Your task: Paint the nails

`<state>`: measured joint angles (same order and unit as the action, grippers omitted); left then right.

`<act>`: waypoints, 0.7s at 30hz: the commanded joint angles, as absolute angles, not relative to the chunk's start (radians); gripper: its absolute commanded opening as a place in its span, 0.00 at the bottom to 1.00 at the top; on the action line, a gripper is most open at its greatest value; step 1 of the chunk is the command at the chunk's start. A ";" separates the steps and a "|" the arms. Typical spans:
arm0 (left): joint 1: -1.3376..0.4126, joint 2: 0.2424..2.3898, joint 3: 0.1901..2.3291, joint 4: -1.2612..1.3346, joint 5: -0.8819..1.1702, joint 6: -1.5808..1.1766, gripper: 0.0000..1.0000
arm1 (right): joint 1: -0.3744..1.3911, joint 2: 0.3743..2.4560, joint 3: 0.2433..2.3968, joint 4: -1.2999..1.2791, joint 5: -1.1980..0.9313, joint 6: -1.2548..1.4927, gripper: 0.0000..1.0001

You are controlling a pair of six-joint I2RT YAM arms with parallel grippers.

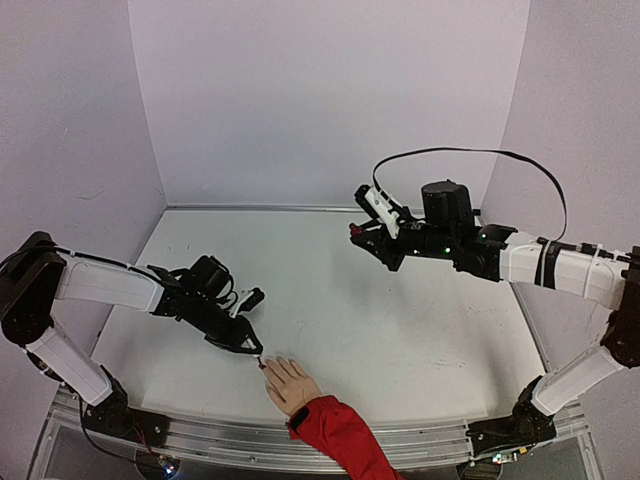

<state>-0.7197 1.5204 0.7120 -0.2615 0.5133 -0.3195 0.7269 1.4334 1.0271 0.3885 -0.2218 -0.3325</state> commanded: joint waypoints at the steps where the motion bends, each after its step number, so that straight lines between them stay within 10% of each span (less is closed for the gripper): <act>1: -0.724 1.520 0.725 -0.235 0.500 -0.327 0.00 | 0.721 1.430 1.055 0.428 -0.240 -0.318 0.00; 21: -0.724 1.536 0.732 -0.235 0.479 -0.325 0.00 | 0.720 1.433 1.055 0.426 -0.240 -0.319 0.00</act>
